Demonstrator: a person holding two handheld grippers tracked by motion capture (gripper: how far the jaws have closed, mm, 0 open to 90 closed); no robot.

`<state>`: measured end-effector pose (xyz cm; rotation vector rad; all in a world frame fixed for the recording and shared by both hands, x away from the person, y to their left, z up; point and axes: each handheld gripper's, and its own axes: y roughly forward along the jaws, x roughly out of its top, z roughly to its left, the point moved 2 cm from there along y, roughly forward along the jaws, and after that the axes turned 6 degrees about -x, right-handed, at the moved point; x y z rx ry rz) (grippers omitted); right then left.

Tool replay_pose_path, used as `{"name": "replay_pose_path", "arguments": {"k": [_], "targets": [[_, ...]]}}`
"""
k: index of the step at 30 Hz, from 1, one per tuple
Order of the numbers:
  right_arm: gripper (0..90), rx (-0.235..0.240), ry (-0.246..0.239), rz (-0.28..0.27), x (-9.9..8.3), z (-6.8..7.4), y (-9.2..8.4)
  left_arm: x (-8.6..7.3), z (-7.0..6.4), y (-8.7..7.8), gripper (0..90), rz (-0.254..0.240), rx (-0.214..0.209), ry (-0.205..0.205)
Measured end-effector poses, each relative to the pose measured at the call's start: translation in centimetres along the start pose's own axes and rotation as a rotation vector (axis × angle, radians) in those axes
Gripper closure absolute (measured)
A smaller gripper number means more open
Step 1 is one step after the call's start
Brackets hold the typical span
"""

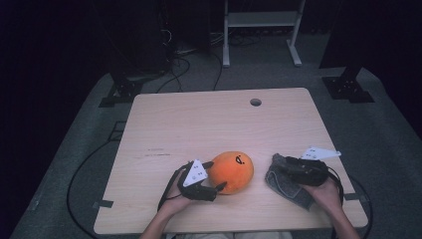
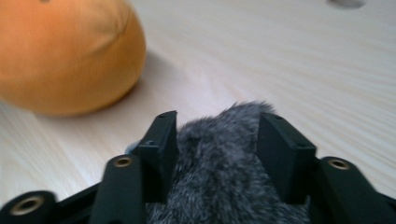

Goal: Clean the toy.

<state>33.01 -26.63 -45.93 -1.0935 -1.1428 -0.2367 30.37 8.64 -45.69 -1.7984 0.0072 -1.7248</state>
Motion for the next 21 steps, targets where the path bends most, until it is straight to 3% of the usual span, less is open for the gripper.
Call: {"name": "replay_pose_path", "arguments": {"k": [2, 4, 5, 6, 7, 10, 13, 14, 15, 18, 19, 21], "targets": [[49.0, -0.014, -0.027, 0.057, 0.1, 0.4, 0.9, -0.1, 0.0, 0.1, 21.1, -0.002, -0.011, -0.002], [47.6, -0.052, -0.04, 0.161, -0.3, 0.6, 2.2, -0.2, 0.0, 0.2, 20.2, 0.004, -0.025, 0.0], [49.6, -0.063, -0.069, 0.222, -0.7, 0.6, 2.9, -0.2, 0.0, 0.2, 19.6, 0.005, -0.028, -0.002], [56.7, -0.071, -0.067, 0.199, -1.3, 0.6, 3.1, -0.2, 0.1, 0.2, 18.1, 0.006, -0.031, -0.004], [56.7, -0.071, -0.067, 0.199, -1.3, 0.6, 3.1, -0.2, 0.2, 0.3, 18.1, 0.005, -0.031, -0.006], [74.4, -0.08, -0.069, 0.191, -1.4, 0.4, 2.8, -0.2, 0.3, 0.5, 18.7, 0.011, -0.025, -0.017], [77.8, -0.068, -0.039, 0.214, -0.8, -0.2, 2.7, -0.1, 0.0, 0.8, 24.2, 0.032, -0.01, 0.002], [77.7, -0.028, -0.075, 0.11, 0.7, 0.7, 1.3, -0.1, -0.1, 0.8, 26.1, 0.036, -0.006, 0.012], [77.7, -0.028, -0.075, 0.11, 0.7, 0.7, 1.3, 0.0, -0.2, 0.9, 26.1, 0.038, -0.003, 0.02], [77.3, 0.158, -0.107, -0.087, 3.6, 3.9, -1.0, 0.0, -0.2, 1.3, 27.8, 0.029, -0.006, 0.013], [77.0, 0.204, -0.134, -0.121, 4.3, 5.1, -1.2, 0.0, -0.1, 1.4, 28.1, 0.027, -0.009, 0.009], [76.9, 0.227, -0.2, -0.145, 5.0, 7.5, -0.5, 0.1, -0.2, 1.5, 28.5, 0.022, -0.01, 0.008]]}}
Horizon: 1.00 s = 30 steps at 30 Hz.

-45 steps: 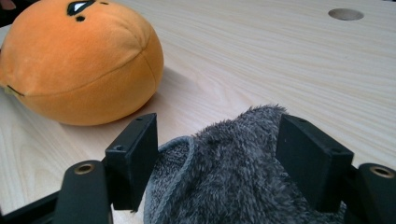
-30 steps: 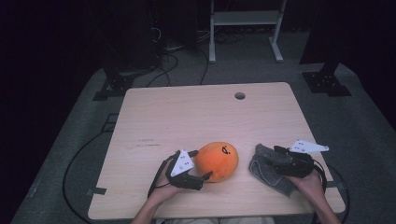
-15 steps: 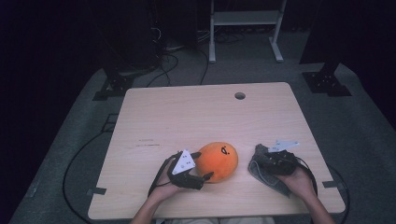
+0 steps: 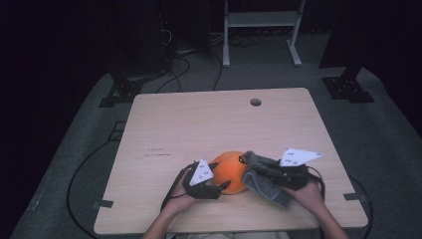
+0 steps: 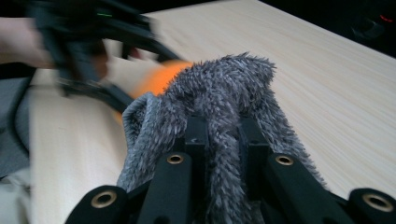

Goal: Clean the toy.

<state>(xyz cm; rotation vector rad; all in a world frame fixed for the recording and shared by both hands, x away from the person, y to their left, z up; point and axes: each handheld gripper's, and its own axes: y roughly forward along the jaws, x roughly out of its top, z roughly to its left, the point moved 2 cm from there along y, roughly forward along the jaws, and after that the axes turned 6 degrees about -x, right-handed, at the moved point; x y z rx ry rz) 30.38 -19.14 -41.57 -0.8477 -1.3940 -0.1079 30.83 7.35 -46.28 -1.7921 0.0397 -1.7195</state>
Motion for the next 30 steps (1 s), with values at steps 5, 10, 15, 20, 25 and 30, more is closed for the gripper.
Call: {"name": "replay_pose_path", "arguments": {"k": [5, 10, 15, 20, 25, 30], "targets": [[77.2, -0.031, -0.103, 0.047, -0.7, 2.0, 3.1, -0.2, -0.1, -0.1, 28.8, -0.001, -0.002, 0.001], [77.3, -0.137, -0.051, 0.077, -1.9, -0.2, 2.3, -0.2, -0.2, -0.1, 28.7, 0.005, 0.007, 0.003], [76.5, -0.071, 0.03, 0.045, -2.1, -0.8, 1.4, -0.2, -0.2, -0.1, 28.7, 0.018, 0.001, 0.02], [75.4, -0.006, -0.078, 0.025, -0.6, 1.8, 2.6, -0.2, 0.0, -0.2, 28.6, 0.025, -0.006, 0.013], [76.1, -0.113, 0.002, 0.1, -2.2, -0.9, 2.0, -0.3, 0.0, -0.1, 26.3, 0.012, 0.015, 0.005], [76.3, -0.048, -0.004, 0.016, -1.6, 0.3, 1.3, -0.5, -0.1, -0.2, 25.8, 0.006, 0.021, -0.008]]}}
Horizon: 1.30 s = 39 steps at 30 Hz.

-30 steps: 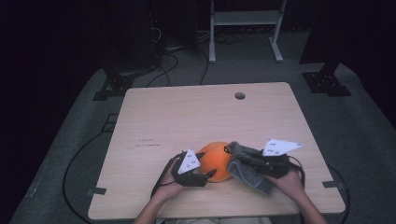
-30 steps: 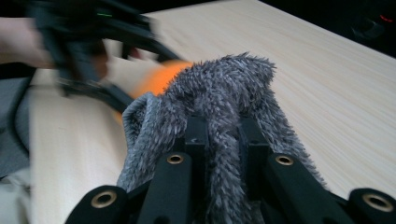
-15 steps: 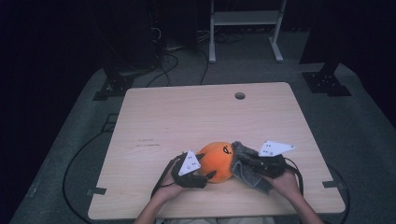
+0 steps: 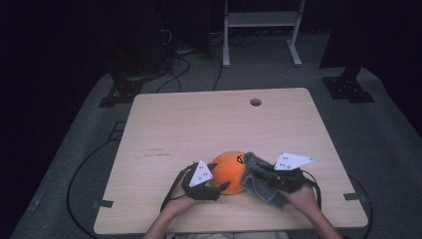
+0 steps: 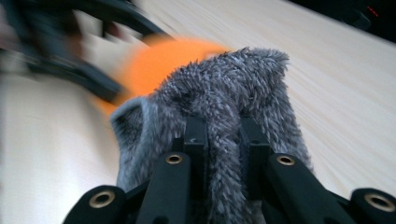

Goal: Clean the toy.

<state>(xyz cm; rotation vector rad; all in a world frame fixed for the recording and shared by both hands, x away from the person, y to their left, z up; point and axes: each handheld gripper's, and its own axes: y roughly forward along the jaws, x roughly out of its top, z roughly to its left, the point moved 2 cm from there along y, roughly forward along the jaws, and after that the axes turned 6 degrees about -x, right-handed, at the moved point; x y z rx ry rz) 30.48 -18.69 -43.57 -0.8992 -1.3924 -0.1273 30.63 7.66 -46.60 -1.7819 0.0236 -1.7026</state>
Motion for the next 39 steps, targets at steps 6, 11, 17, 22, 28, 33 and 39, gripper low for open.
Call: {"name": "replay_pose_path", "arguments": {"k": [6, 11, 17, 22, 28, 33, 39], "targets": [[76.5, -0.013, -0.085, 0.047, 0.7, 1.3, 1.5, -0.1, 0.2, -0.1, 24.8, -0.003, 0.0, -0.014], [76.7, -0.086, 0.031, 0.104, -0.9, -1.2, 0.6, -0.1, 0.2, 0.0, 24.7, 0.002, 0.0, -0.019], [76.4, 0.0, -0.037, 0.027, 0.9, 0.8, 0.8, -0.2, 0.3, -0.1, 24.6, 0.005, -0.002, -0.017], [76.4, -0.028, 0.008, 0.087, -0.7, -0.9, 1.0, -0.1, 0.4, 0.0, 24.5, 0.007, -0.008, -0.012], [76.4, 0.011, 0.092, -0.01, 0.2, -1.3, 0.0, -0.2, 0.6, 0.0, 24.0, 0.008, -0.03, -0.012], [76.6, -0.001, 0.034, 0.044, -0.2, -0.5, 1.5, -0.2, 0.4, -0.1, 23.8, 0.01, -0.028, 0.004], [76.9, 0.008, 0.053, 0.041, -0.5, -0.1, 1.5, 1.3, 1.0, -0.4, 13.2, -0.031, -0.031, -0.089]]}}
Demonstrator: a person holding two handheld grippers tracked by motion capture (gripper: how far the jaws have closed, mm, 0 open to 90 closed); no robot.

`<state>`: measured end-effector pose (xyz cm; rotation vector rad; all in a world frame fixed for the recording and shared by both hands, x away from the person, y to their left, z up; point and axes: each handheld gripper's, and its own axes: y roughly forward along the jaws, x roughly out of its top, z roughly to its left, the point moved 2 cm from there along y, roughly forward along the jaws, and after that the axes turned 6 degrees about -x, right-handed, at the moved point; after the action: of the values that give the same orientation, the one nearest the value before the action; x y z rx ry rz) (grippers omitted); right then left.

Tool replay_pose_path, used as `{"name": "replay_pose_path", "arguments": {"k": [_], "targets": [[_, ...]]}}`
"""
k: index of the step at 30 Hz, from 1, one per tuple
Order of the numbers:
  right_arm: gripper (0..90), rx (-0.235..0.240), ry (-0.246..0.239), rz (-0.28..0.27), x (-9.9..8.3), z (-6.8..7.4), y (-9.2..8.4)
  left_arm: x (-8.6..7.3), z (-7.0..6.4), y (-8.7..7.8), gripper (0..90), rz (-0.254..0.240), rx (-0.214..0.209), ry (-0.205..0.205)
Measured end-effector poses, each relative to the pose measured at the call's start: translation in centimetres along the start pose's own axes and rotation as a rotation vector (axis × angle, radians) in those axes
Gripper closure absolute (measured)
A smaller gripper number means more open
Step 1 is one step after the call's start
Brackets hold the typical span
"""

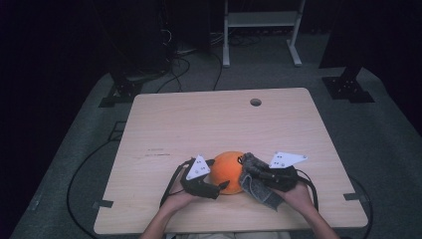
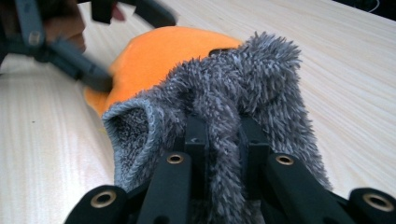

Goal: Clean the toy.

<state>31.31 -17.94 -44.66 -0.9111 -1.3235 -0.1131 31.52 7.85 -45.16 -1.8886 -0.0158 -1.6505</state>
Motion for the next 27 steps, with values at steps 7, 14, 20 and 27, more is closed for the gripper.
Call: {"name": "replay_pose_path", "arguments": {"k": [7, 14, 20, 27], "targets": [[76.9, 0.006, -0.024, 0.014, -0.3, 0.4, -0.4, -0.6, -0.2, 0.7, 16.6, 0.036, 0.02, 0.04], [76.8, -0.043, 0.008, 0.044, -0.9, -1.2, -1.1, -0.8, -0.1, 0.7, 19.8, 0.043, 0.003, 0.056], [76.9, -0.015, -0.005, -0.006, 0.8, -0.4, -0.1, -0.4, -0.5, 0.7, 18.6, 0.044, -0.002, 0.095], [76.9, -0.004, -0.014, 0.013, -0.3, 0.2, -0.6, 0.0, -0.9, 1.0, 14.6, 0.038, 0.013, 0.095]]}}
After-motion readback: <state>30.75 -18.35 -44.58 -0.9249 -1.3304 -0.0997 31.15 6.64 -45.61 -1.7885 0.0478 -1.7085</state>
